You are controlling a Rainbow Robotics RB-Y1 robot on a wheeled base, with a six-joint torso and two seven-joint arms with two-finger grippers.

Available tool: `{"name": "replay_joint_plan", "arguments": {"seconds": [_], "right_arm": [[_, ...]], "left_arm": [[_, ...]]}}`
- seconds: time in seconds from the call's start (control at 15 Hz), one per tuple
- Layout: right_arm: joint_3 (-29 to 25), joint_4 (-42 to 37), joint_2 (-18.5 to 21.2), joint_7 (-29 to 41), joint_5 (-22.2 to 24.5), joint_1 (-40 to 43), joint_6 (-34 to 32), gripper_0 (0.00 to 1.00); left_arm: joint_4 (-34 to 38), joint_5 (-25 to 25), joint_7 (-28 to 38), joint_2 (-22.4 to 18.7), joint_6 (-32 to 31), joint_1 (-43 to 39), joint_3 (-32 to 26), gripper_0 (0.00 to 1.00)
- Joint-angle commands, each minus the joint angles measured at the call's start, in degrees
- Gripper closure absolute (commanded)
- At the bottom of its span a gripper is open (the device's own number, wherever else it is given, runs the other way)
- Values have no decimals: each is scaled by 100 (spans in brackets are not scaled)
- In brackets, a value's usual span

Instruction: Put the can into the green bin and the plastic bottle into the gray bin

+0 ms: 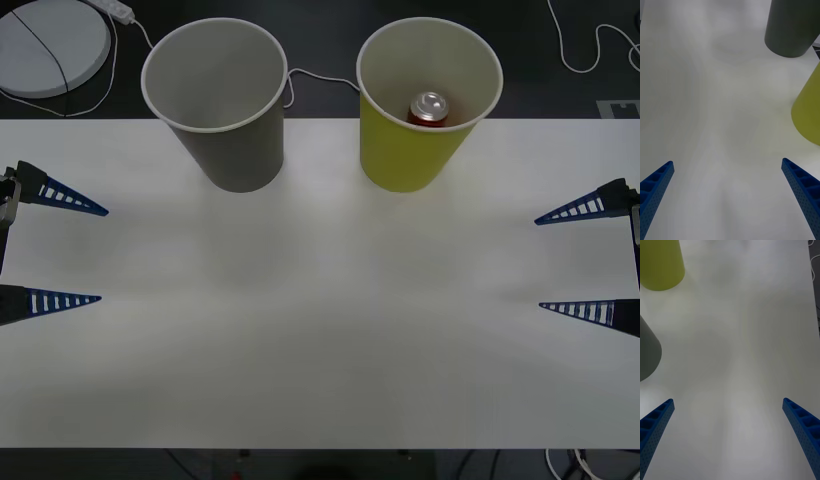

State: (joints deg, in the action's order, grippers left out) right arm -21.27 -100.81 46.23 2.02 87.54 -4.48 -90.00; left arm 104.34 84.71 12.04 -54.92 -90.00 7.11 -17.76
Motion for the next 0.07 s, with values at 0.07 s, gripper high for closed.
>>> {"name": "replay_joint_plan", "arguments": {"seconds": [0.07], "right_arm": [[0,0,0,0,0,0,0,0]], "left_arm": [[-1,1,0,-1,0,1,1,0]]}}
